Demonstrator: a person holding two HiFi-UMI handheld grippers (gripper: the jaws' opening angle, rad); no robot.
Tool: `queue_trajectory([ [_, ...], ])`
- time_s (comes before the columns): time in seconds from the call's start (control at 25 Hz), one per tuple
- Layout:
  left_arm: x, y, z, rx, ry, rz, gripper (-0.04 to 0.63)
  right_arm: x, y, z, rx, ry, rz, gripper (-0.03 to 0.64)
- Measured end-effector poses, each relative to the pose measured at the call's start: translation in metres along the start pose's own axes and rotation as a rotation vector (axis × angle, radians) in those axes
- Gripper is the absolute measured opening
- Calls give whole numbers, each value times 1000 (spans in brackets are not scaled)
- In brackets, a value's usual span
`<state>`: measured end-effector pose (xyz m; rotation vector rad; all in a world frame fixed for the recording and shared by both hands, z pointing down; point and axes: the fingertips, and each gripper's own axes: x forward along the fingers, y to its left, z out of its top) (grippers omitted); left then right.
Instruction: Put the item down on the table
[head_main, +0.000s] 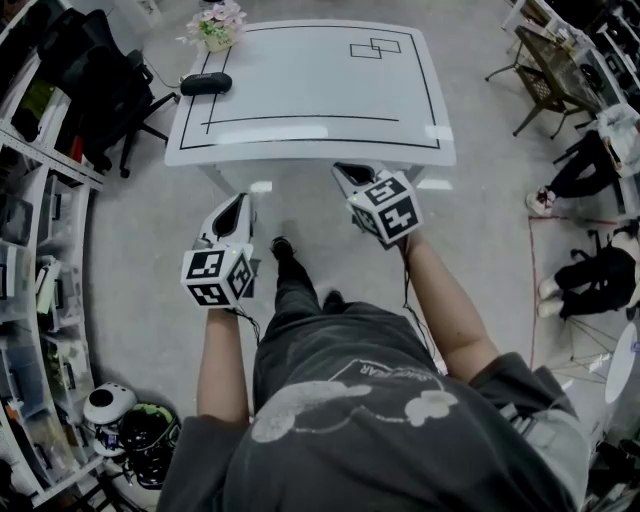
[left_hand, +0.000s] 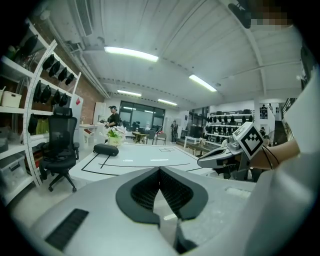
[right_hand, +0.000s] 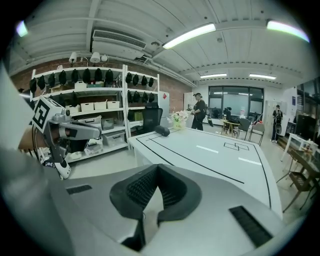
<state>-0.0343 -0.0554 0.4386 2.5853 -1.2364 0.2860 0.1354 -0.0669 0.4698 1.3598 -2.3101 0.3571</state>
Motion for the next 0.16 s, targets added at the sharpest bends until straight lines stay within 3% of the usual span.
queue_trajectory([
  [0.16,3,0,0,-9,1,-22,2,3,-1,7,-7,-26,0,-3],
])
